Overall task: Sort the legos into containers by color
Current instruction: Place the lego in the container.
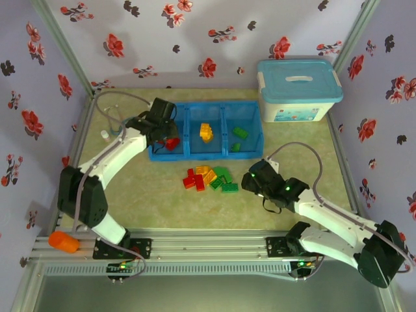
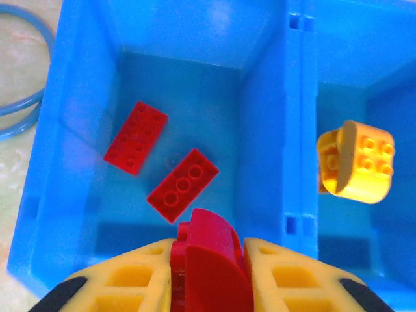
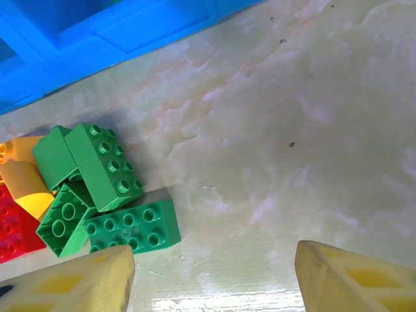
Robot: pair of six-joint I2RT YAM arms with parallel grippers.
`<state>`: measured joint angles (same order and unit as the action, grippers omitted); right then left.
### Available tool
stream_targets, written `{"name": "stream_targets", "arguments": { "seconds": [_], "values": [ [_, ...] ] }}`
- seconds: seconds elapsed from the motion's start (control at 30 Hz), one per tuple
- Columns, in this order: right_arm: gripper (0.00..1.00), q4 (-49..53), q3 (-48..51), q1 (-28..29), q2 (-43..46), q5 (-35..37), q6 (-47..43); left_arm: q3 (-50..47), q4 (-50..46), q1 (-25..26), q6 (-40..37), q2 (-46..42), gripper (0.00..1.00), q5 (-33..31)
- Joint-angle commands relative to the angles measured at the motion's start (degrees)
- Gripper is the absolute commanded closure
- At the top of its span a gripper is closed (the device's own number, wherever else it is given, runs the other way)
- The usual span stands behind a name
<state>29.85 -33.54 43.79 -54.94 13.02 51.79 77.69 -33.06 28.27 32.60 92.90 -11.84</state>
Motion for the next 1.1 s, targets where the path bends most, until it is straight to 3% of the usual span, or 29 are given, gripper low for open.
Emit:
{"name": "stream_targets", "arguments": {
  "seconds": [0.0,0.5,0.57,0.63,0.77,1.07],
  "values": [
    [0.34,1.01,0.75,0.64,1.77,0.28,1.84,4.43,-2.60,-1.90,-4.20,5.03,0.74,2.62],
    [0.33,2.10,1.92,0.94,4.39,0.39,2.61,21.68,-6.93,-6.72,-5.97,22.85,0.72,5.42],
    [0.34,2.07,1.73,1.02,4.40,0.31,2.57,22.98,-7.36,-6.85,-6.11,23.77,0.70,5.54],
    [0.34,2.15,1.53,1.12,4.33,0.27,2.49,24.50,-8.27,-6.98,-6.11,24.36,0.61,5.59],
    [0.32,2.54,1.16,1.41,4.06,0.33,2.27,25.44,-9.35,-7.09,-5.81,23.13,0.45,5.57],
    [0.32,3.15,-1.31,3.23,2.17,1.30,1.35,16.13,-5.73,-6.91,-4.59,9.27,0.43,5.45]
  ]
}}
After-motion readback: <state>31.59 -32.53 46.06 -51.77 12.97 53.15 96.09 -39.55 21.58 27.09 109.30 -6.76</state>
